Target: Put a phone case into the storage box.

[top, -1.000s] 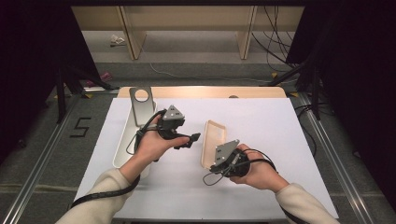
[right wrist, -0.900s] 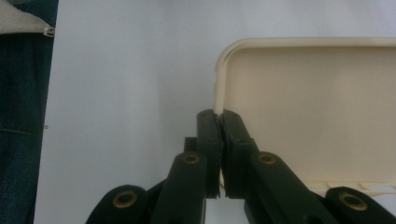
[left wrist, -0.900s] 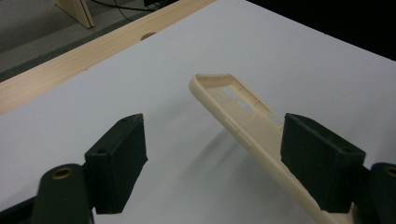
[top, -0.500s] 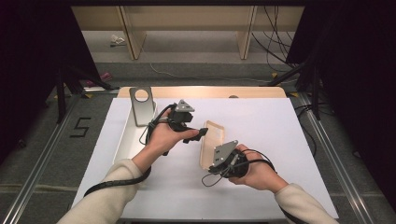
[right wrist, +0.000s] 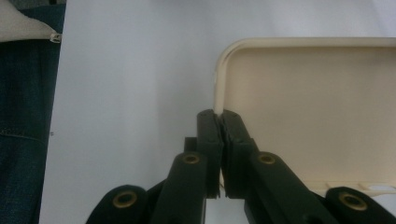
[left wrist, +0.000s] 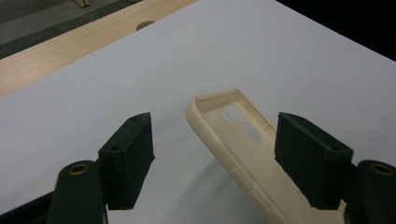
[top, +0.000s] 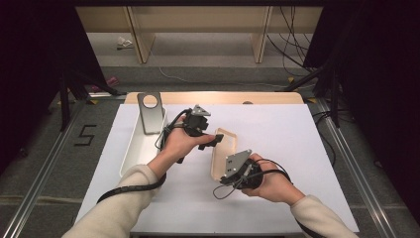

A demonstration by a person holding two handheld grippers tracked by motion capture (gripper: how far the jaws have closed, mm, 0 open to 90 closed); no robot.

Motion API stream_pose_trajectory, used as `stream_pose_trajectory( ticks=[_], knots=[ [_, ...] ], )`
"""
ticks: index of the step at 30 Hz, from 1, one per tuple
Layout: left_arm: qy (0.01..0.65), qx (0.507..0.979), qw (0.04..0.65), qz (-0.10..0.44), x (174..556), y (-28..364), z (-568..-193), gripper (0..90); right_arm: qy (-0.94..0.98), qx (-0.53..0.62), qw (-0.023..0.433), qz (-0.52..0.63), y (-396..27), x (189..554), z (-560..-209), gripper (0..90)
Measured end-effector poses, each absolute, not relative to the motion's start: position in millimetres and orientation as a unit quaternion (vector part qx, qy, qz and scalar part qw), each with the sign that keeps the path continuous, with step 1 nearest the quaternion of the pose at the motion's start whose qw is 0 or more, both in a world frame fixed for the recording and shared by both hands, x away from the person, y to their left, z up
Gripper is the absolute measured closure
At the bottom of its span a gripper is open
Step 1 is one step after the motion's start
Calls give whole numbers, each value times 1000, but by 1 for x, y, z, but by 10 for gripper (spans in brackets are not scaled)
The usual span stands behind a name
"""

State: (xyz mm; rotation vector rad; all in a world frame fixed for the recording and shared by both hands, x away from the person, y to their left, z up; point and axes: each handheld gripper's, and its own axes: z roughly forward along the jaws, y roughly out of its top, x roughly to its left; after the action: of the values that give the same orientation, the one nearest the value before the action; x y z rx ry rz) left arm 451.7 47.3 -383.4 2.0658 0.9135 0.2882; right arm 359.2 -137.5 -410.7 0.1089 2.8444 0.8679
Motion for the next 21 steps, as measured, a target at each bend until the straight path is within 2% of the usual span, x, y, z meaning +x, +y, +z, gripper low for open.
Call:
stream_pose_trajectory(
  ticks=[21],
  knots=[
    [384,823,404,105,460,42,-395,366,953,35,87,289,-136,358,-410,881]
  ],
)
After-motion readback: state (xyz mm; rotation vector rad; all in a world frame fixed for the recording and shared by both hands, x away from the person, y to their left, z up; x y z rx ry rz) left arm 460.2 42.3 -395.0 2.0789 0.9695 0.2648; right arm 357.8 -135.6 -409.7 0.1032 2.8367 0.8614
